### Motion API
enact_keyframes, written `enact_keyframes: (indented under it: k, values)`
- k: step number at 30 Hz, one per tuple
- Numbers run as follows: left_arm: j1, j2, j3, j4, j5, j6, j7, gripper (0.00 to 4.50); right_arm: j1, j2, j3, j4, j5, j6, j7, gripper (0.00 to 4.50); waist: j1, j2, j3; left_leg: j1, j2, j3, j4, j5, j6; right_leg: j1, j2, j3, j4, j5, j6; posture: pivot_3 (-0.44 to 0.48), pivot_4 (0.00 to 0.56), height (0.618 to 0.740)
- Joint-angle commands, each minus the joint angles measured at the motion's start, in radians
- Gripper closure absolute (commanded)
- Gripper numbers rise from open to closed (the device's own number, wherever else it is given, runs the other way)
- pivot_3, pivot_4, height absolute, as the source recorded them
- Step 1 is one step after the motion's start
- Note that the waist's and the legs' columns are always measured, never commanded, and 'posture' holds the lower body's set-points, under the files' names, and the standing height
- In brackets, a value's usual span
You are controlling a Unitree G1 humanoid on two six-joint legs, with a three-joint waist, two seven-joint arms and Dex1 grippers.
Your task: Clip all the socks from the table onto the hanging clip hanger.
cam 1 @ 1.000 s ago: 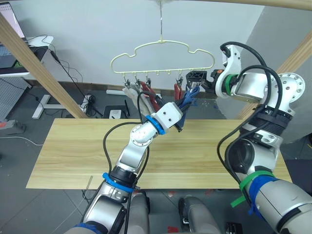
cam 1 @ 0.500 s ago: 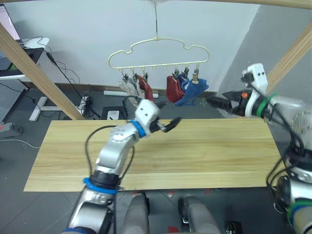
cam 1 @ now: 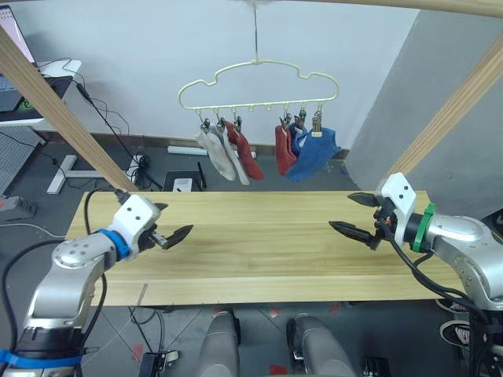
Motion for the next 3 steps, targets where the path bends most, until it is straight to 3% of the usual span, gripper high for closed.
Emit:
enact_keyframes:
  k: [1,3]
  values:
    - [0.037,0.02,0.062,-0.041,-0.046,0.021,-0.02,0.03,0.01,-0.025,-0.034,0.013,-0.021,-0.044,0.011,0.0,0.006,0.0,0.0,0.0,0.0,0.0,0.0,0.0,0.0,0.0,0.0,0.0,0.0,0.0,0.0,0.11,0.242,0.74]
    - [0.052,0.025,0.074,-0.041,-0.071,0.063,-0.034,0.03,0.017,-0.03,-0.033,0.028,-0.033,-0.058,0.016,0.0,0.007,0.0,0.0,0.0,0.0,0.001,0.0,0.0,0.0,0.0,0.0,0.0,0.0,0.0,0.0,0.118,0.235,0.74]
